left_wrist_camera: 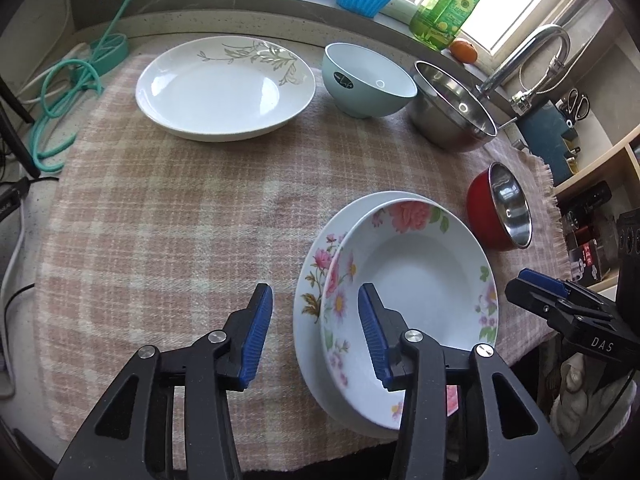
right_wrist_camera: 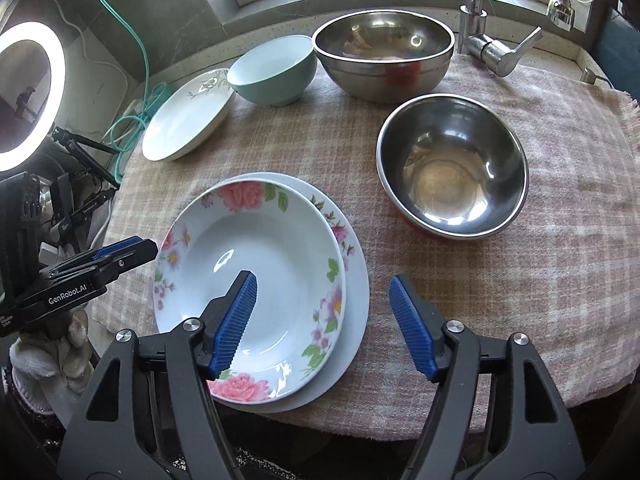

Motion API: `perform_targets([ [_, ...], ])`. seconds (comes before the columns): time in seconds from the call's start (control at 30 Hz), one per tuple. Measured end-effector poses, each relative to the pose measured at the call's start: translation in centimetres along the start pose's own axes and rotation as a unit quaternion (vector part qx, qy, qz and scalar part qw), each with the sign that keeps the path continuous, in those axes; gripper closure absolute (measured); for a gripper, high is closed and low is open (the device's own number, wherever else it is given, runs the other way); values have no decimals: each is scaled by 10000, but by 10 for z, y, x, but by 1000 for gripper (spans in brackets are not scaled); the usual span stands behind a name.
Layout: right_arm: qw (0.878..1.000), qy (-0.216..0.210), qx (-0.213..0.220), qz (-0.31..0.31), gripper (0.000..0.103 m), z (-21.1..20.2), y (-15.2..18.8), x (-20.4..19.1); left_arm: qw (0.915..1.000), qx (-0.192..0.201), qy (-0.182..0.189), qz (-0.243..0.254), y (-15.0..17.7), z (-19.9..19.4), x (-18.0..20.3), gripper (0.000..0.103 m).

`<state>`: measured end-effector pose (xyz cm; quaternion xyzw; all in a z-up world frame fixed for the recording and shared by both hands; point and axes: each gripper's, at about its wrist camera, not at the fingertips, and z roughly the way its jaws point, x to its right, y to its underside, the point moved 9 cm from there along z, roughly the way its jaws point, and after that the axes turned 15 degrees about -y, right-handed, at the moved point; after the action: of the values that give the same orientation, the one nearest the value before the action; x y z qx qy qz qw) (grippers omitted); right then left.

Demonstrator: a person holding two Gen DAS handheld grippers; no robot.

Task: Organize plates and bowls
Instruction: 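Open the right gripper and release the peony plate on the stack, then move the right gripper to the leaf-pattern plate rim and close it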

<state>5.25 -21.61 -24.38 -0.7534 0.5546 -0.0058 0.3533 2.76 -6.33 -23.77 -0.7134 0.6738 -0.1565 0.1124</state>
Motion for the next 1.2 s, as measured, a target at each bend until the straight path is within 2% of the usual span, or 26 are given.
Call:
perform_targets([
  [0.13, 9995, -126, 239, 156, 15, -2, -10, -6, 9999, 74, -43, -124, -9, -2, -16, 60],
  [0.27, 9979, -331, 425, 371, 14, 1, -20, -11, 9993, 180, -89, -307, -20, -6, -34, 60],
  [0.5, 9970, -346, 687, -57, 14, 6, -46, -43, 9983, 301, -226, -455, -40, -5, -69, 60],
  [0.57, 9957, -536, 742, -155, 5, 9, -55, -57, 9980, 354, -240, -469, -48, -5, -77, 60],
  [0.63, 9935, -738, 834, -217, 1, 12, -65, -70, 9977, 410, -264, -472, -56, -4, -85, 60],
  [0.9, 9925, -820, 861, -293, 1, 38, -99, -103, 9969, 559, -264, -477, -99, 3, -109, 60],
  [1.07, 9958, -598, 648, -253, 13, 63, -109, -109, 9966, 590, -155, -551, -131, 13, -122, 60],
  [1.1, 9962, -611, 604, -167, 14, 67, -111, -109, 9966, 595, -157, -550, -138, 17, -124, 60],
  [1.2, 9963, -720, 441, 179, 26, 81, -115, -104, 9968, 549, -153, -565, -155, 28, -130, 60],
])
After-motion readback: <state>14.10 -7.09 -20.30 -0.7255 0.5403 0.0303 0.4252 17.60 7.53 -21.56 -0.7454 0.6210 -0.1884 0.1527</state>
